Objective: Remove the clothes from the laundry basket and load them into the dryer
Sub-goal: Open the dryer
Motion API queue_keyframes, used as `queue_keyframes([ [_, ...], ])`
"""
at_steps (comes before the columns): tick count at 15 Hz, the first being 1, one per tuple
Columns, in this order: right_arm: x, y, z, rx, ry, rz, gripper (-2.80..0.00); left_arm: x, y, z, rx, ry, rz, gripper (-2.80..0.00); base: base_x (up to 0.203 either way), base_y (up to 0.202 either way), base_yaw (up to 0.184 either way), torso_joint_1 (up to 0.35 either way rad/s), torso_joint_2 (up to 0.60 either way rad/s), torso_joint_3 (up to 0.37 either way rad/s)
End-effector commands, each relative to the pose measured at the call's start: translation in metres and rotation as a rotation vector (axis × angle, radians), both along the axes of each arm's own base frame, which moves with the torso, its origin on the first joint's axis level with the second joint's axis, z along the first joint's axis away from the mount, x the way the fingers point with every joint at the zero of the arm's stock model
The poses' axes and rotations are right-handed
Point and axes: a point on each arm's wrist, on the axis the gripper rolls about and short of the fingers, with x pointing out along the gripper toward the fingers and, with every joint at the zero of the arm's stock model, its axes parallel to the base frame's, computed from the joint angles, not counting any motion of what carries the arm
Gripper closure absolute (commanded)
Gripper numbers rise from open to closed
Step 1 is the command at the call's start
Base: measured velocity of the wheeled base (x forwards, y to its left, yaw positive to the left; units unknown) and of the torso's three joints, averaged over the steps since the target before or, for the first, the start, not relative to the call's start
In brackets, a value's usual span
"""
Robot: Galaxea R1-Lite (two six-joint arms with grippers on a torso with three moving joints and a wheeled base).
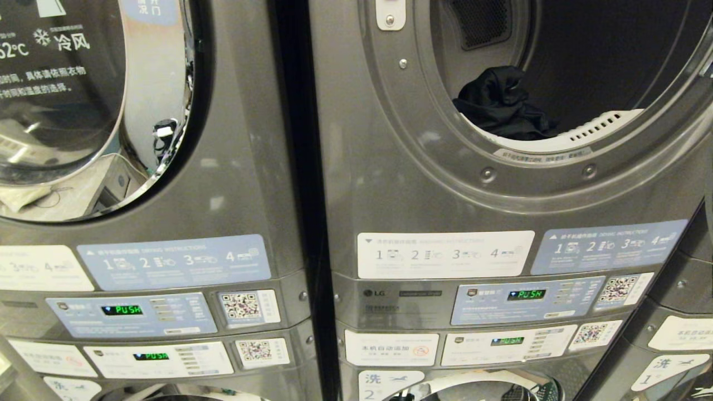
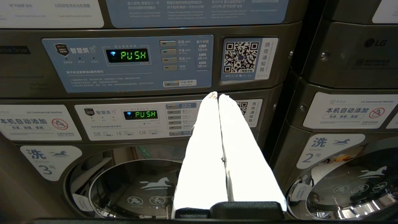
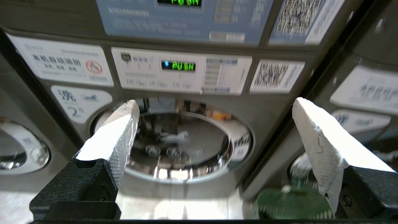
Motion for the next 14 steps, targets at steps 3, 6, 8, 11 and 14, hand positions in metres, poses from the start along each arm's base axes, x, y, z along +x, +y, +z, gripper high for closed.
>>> queue_keyframes([
  [3, -0.0173, 0.0004, -0.004, -0.049, -0.225, 0.013, 0.0, 0.0001, 0.0, -0.0004, 0.0, 0.002, 0.001, 0.0, 0.0, 0.0, 0.0, 0.0, 0.0, 0.0],
  [6, -0.0169, 0.0004, -0.0035, -0.062, -0.218, 0.014, 0.0, 0.0001, 0.0, -0.0004, 0.0, 0.002, 0.001, 0.0, 0.0, 0.0, 0.0, 0.0, 0.0, 0.0],
  [8, -0.0169, 0.0005, -0.0035, -0.061, -0.218, 0.018, 0.0, 0.0001, 0.0, -0.0004, 0.0, 0.002, 0.001, 0.0, 0.0, 0.0, 0.0, 0.0, 0.0, 0.0],
  [11, -0.0169, 0.0004, -0.0035, -0.063, -0.218, 0.016, 0.0, 0.0001, 0.0, -0.0004, 0.0, 0.002, 0.001, 0.0, 0.0, 0.0, 0.0, 0.0, 0.0, 0.0],
  [14, -0.0168, 0.0004, -0.004, -0.071, -0.217, 0.017, 0.0, 0.0001, 0.0, -0.0004, 0.0, 0.002, 0.001, 0.0, 0.0, 0.0, 0.0, 0.0, 0.0, 0.0],
])
